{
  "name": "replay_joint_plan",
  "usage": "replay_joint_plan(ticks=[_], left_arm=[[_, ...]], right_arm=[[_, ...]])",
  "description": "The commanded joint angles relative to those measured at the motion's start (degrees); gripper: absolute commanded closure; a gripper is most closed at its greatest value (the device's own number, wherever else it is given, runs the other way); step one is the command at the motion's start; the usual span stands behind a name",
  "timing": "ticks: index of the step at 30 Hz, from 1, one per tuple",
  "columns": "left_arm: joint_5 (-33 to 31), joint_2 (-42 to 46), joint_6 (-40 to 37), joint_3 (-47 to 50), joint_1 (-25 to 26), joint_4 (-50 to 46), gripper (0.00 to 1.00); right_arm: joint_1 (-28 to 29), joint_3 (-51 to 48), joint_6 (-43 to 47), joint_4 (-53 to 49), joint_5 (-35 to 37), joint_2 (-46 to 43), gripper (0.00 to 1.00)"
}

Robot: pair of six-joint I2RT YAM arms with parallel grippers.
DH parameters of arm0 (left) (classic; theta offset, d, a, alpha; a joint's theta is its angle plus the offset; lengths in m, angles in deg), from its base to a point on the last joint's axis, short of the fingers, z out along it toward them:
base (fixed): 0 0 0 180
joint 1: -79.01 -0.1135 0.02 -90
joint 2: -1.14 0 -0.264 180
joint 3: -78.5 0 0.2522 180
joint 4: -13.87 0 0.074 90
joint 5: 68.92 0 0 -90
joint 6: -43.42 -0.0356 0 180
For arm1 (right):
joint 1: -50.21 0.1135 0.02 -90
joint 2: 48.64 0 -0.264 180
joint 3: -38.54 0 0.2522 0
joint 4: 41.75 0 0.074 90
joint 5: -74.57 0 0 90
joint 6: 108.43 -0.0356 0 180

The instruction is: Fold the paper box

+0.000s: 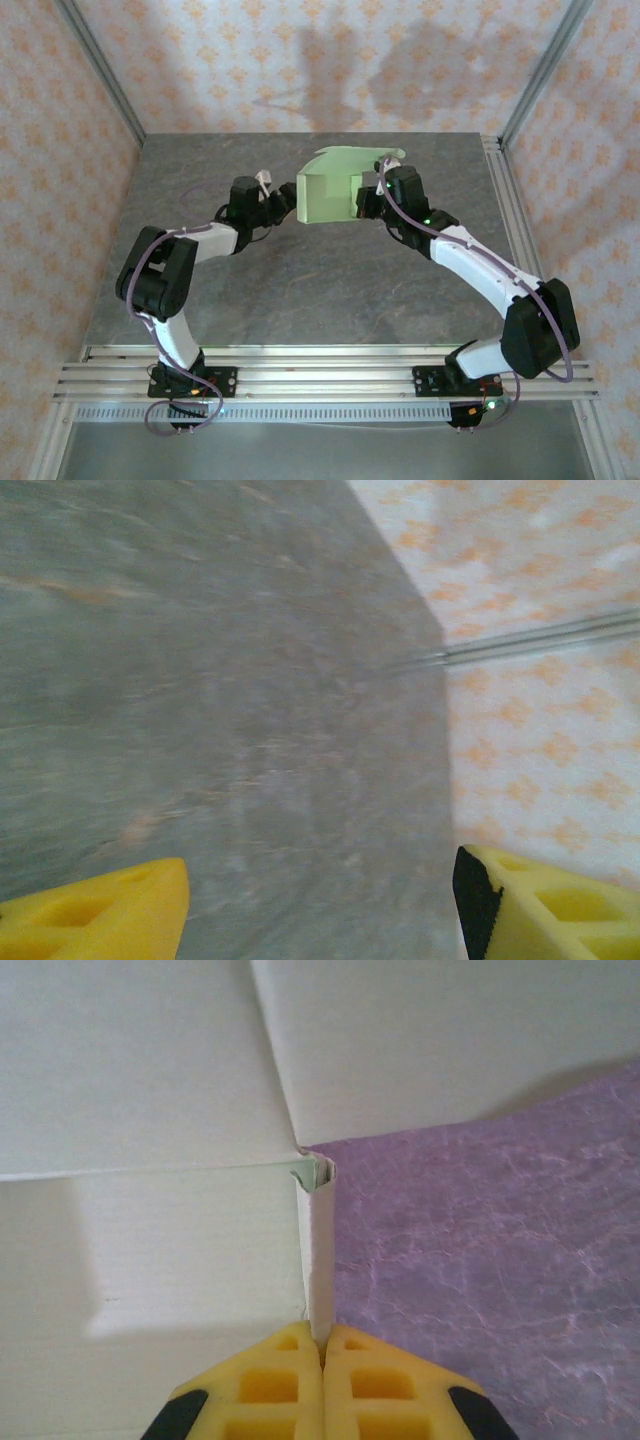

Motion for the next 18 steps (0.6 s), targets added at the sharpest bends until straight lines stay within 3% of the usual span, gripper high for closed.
replay_joint_plan(ticks=[1,8,18], left_arm=[[-3.7,5.1,-4.8,3.1,-2.6,-4.7,0.27],[-6.3,13.2,-12.6,3.7,-6.2,-15.5,0.22],[-7.6,17.4,-14.4,4.5,-7.0,-19.3,0.2]], right_arm=[[0.1,0.0,1.7,-6.1,3.2,1.0,0.97],[2.3,2.0,1.8,-14.5,7.8,9.3,0.97],[4.8,6.0,-0.7,-20.9,17.4,22.4,0.98]])
